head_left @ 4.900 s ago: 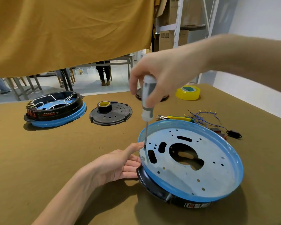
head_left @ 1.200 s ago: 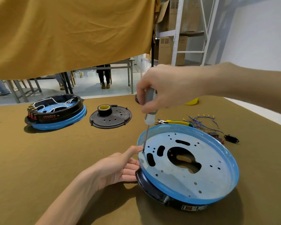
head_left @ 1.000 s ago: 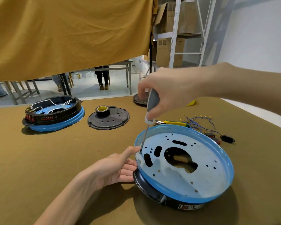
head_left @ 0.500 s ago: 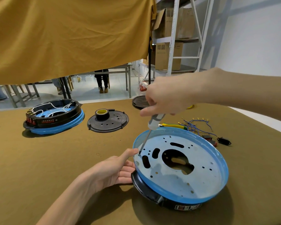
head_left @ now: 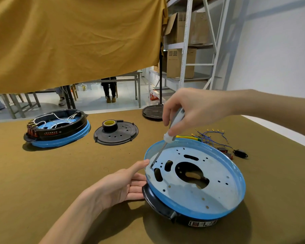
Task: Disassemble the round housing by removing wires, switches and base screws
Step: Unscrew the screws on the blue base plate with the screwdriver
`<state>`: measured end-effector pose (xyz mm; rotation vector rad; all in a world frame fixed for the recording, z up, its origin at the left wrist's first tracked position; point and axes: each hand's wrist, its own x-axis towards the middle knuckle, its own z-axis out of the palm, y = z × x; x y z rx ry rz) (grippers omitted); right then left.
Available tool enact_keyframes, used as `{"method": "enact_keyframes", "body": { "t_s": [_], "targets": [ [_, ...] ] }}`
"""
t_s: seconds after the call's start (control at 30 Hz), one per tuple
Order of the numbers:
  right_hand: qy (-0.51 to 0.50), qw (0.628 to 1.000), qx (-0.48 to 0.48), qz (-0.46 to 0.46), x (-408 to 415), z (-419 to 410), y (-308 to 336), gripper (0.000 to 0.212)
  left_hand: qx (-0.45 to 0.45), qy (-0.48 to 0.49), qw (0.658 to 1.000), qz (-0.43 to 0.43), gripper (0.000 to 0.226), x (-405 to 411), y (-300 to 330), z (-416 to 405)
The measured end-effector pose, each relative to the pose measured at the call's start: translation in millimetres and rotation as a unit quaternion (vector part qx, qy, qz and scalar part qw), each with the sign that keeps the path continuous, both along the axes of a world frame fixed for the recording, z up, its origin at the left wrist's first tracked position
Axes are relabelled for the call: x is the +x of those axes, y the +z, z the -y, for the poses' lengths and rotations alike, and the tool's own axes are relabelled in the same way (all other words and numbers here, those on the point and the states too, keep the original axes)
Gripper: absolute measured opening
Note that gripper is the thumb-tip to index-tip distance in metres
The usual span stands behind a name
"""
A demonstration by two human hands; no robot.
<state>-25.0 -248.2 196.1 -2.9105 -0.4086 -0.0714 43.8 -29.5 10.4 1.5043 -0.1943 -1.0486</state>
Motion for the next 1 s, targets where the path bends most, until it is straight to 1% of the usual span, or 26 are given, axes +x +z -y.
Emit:
{"method": "enact_keyframes", "body": {
  "t_s": [0.07,0.1,0.17,0.2,0.23,0.27,0.3,0.33,0.37,0.4,0.5,0.53,0.6,0.63,0.67,0.73,0.8,0.83,0.9,0.93,1.0],
  "targets": [
    [-0.024,0.998,0.050,-0.007,-6.0,14.1,-4.7,0.014,-0.002,0.004,1.000,-0.003,0.076,0.0,0.0,0.4],
    [-0.036,0.995,0.090,-0.011,-9.8,21.5,-8.0,0.012,-0.003,0.005,1.000,-0.001,0.077,0.3,-0.3,0.5],
    [-0.075,0.974,0.213,0.007,-17.0,38.2,-18.1,0.008,-0.001,0.005,1.000,0.007,0.080,0.9,-1.0,0.7],
    [-0.107,0.950,0.291,0.025,-19.8,47.2,-25.1,0.008,0.000,0.005,1.000,0.011,0.082,1.1,-1.5,1.0],
    [-0.143,0.913,0.381,0.025,-22.5,55.6,-33.5,0.012,-0.001,0.007,1.000,0.014,0.082,0.6,-2.0,1.5],
    [-0.177,0.862,0.475,-0.002,-24.9,62.1,-43.0,0.022,-0.004,0.012,1.000,0.016,0.081,0.3,-2.6,2.0],
    [-0.208,0.802,0.558,-0.053,-27.2,66.4,-53.6,0.034,-0.008,0.019,1.000,0.019,0.081,0.0,-3.1,2.3],
    [-0.230,0.747,0.614,-0.111,-30.4,68.3,-64.5,0.042,-0.012,0.026,0.999,0.021,0.081,-0.5,-3.7,2.8],
    [-0.242,0.704,0.649,-0.156,-34.3,69.0,-75.8,0.044,-0.013,0.032,0.999,0.024,0.082,-1.0,-4.2,3.6],
    [-0.242,0.667,0.680,-0.183,-37.4,69.7,-85.9,0.040,-0.013,0.039,0.999,0.029,0.084,-1.4,-4.7,4.1],
    [-0.195,0.571,0.777,-0.178,-42.2,71.9,-107.0,0.011,-0.013,0.058,0.998,0.033,0.085,-1.6,-4.5,5.9],
    [-0.177,0.550,0.800,-0.165,-43.0,72.6,-110.4,0.009,-0.014,0.066,0.997,0.032,0.084,-1.0,-4.0,5.8],
    [-0.171,0.525,0.823,-0.135,-43.8,78.1,-115.7,0.014,-0.015,0.087,0.995,0.036,0.081,1.8,-2.6,3.9],
    [-0.171,0.522,0.827,-0.123,-44.3,81.6,-118.1,0.017,-0.012,0.100,0.994,0.042,0.080,3.9,-1.7,2.0],
    [-0.167,0.530,0.824,-0.112,-45.7,84.0,-119.9,0.016,-0.005,0.114,0.992,0.050,0.078,6.5,-0.9,-0.7],
    [-0.173,0.569,0.801,-0.067,-47.0,91.6,-125.8,0.005,0.015,0.139,0.988,0.065,0.072,13.8,0.4,-8.0],
    [-0.232,0.642,0.731,0.014,-45.1,102.1,-137.2,0.013,0.027,0.167,0.983,0.064,0.067,20.5,1.9,-15.6],
    [-0.277,0.681,0.676,0.055,-44.6,105.1,-143.0,0.011,0.028,0.182,0.981,0.059,0.066,23.1,3.0,-18.6],
    [-0.356,0.751,0.546,0.109,-43.6,109.1,-158.8,0.011,0.022,0.210,0.976,0.046,0.062,26.0,4.9,-22.5],
    [-0.369,0.781,0.489,0.121,-42.7,110.8,-169.0,0.013,0.018,0.221,0.974,0.041,0.060,27.1,5.8,-23.9],
    [-0.353,0.837,0.400,0.123,-43.9,111.1,-190.2,0.019,0.010,0.243,0.969,0.036,0.057,29.3,6.5,-26.4]
  ]
}}
